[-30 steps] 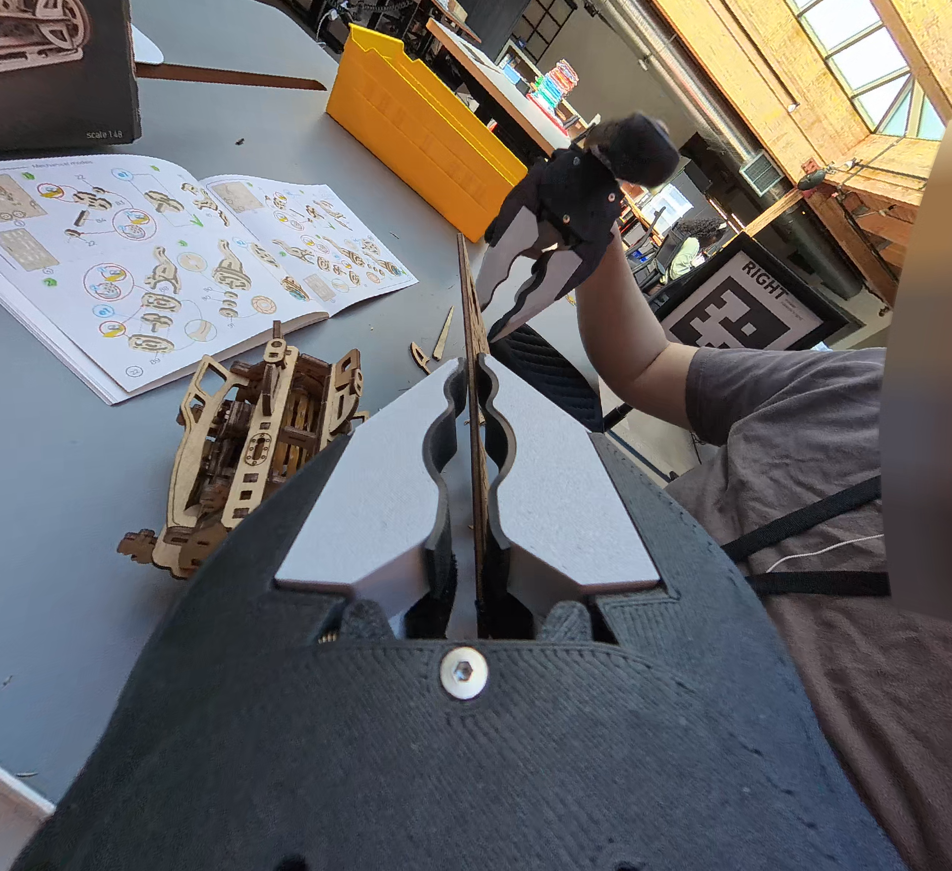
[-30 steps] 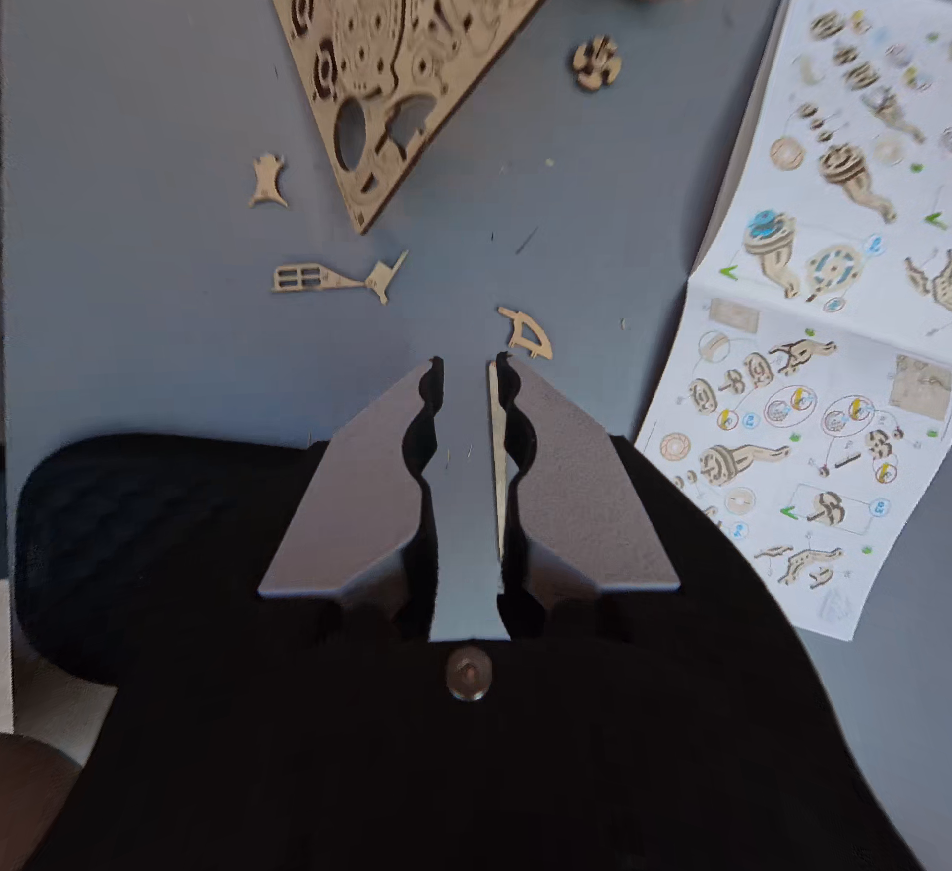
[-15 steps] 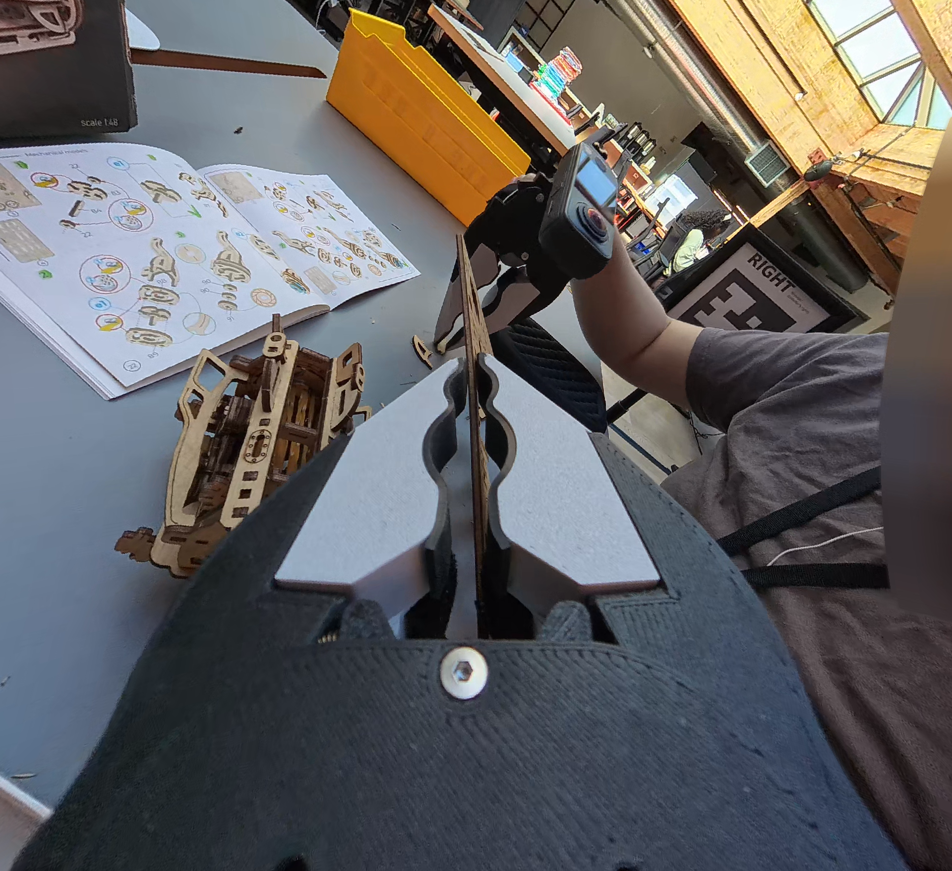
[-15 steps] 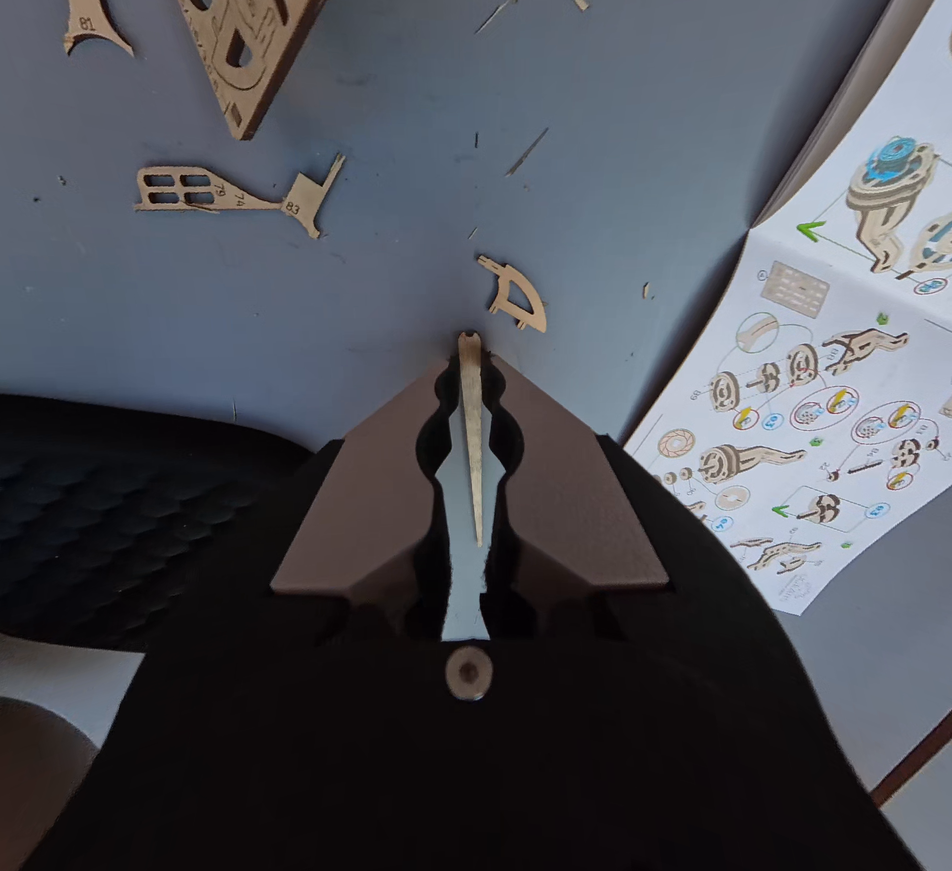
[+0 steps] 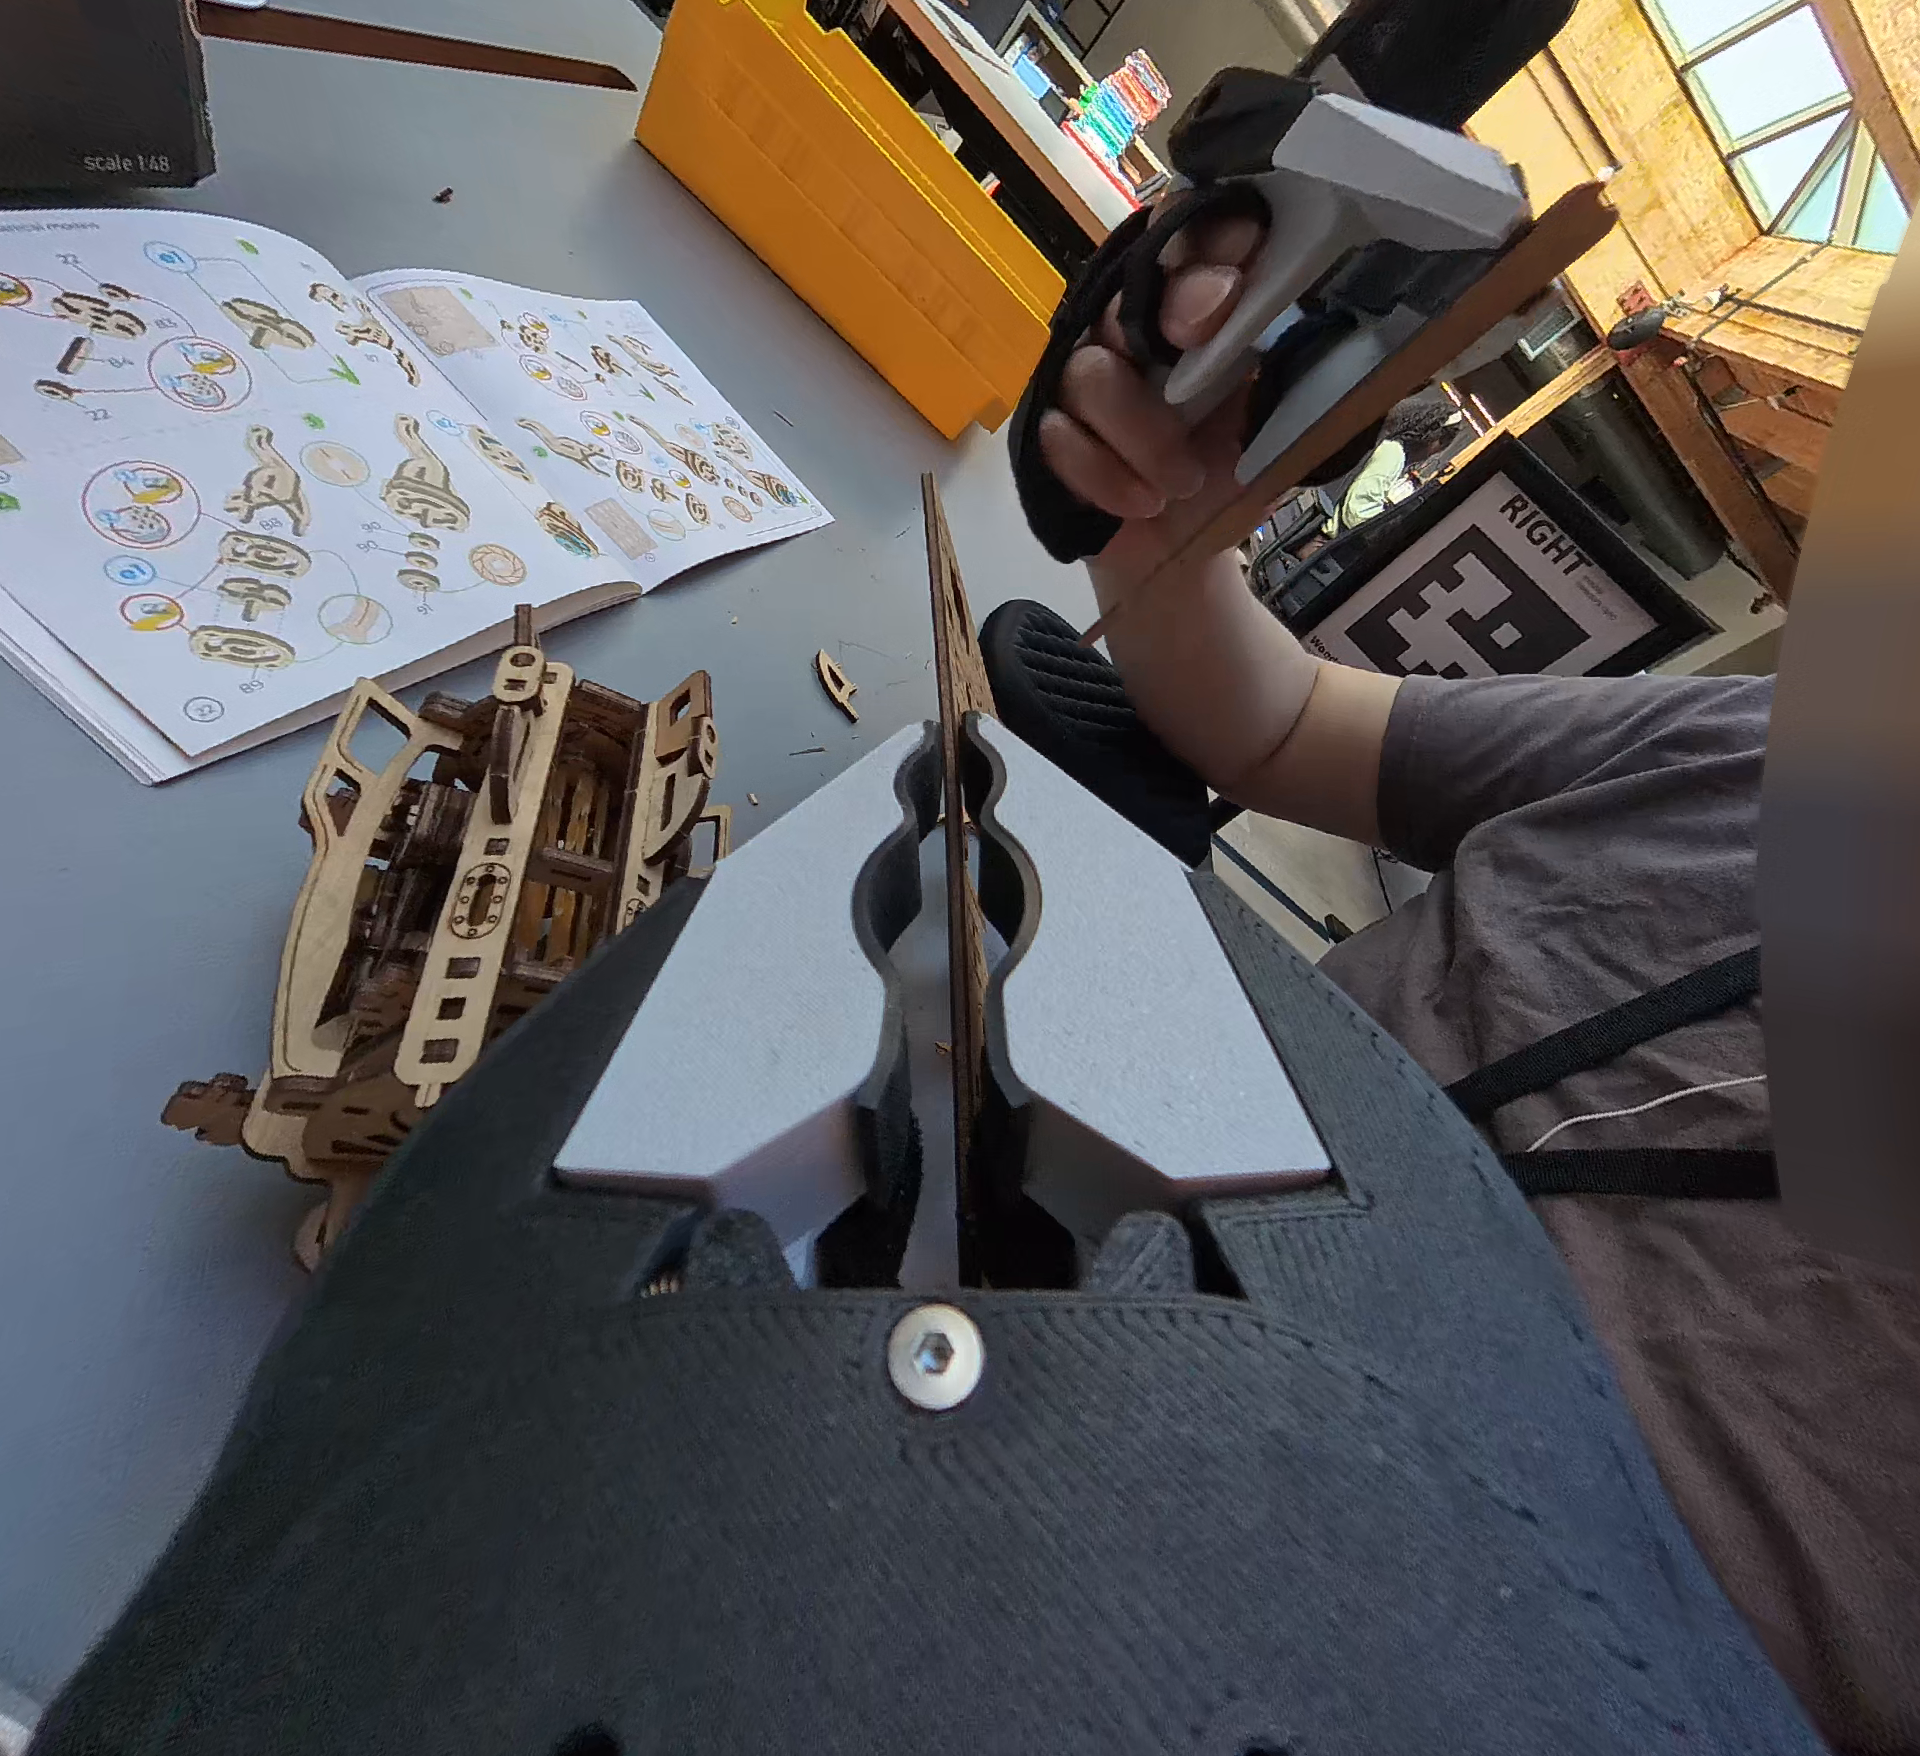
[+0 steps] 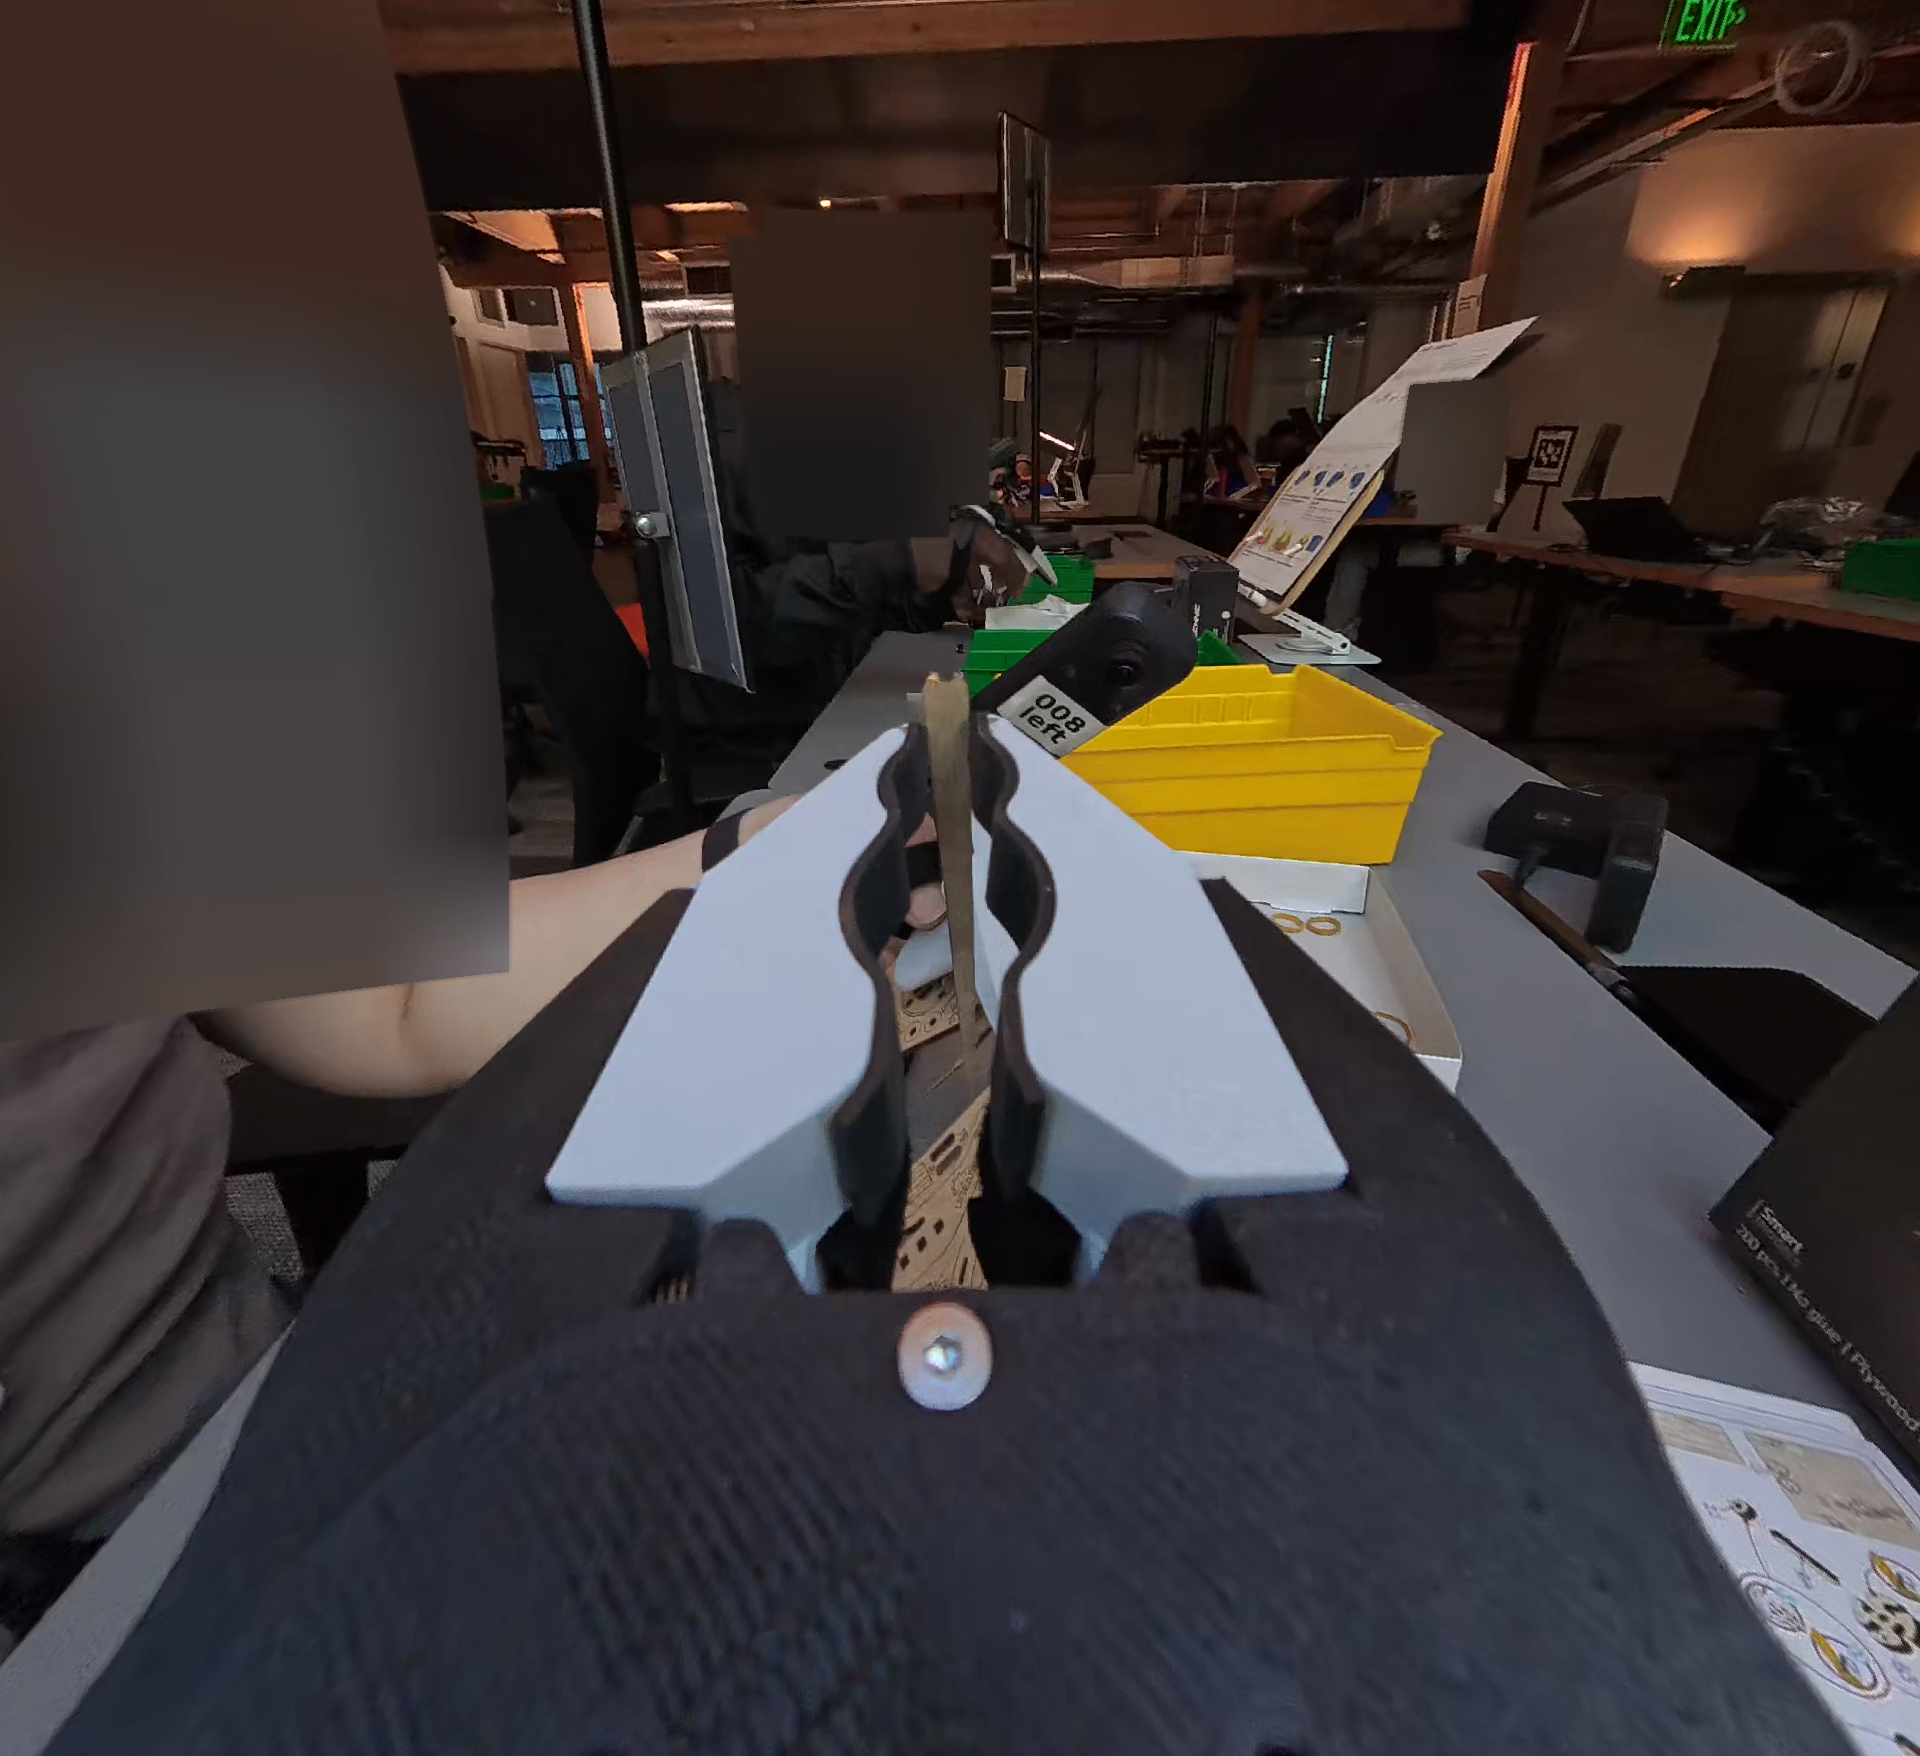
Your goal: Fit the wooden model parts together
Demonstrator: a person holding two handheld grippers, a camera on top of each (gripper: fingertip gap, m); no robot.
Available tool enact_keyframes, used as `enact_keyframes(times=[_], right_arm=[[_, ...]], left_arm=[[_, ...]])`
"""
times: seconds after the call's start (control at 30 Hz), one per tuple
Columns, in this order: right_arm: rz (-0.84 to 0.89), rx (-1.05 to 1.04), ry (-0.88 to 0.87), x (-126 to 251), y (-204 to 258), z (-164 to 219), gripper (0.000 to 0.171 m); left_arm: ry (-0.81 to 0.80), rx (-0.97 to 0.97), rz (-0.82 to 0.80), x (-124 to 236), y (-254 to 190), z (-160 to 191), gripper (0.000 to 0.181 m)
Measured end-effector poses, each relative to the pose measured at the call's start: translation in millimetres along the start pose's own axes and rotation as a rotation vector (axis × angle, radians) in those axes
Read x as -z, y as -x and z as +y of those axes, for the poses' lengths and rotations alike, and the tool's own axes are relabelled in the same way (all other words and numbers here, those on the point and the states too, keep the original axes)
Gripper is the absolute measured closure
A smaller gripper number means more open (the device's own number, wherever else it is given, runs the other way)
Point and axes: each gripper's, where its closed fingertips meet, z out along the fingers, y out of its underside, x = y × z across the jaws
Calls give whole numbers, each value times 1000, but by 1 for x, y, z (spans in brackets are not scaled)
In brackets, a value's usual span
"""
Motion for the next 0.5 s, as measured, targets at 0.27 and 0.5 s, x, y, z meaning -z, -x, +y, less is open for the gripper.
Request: enact_keyframes(times=[0.27,0.5], right_arm=[[26,70,5,-17,-7,16,165],[15,98,-9,-19,-5,19,165]], left_arm=[[5,5,4,-1,0,1,180],[7,12,6,-2,0,1,180]])
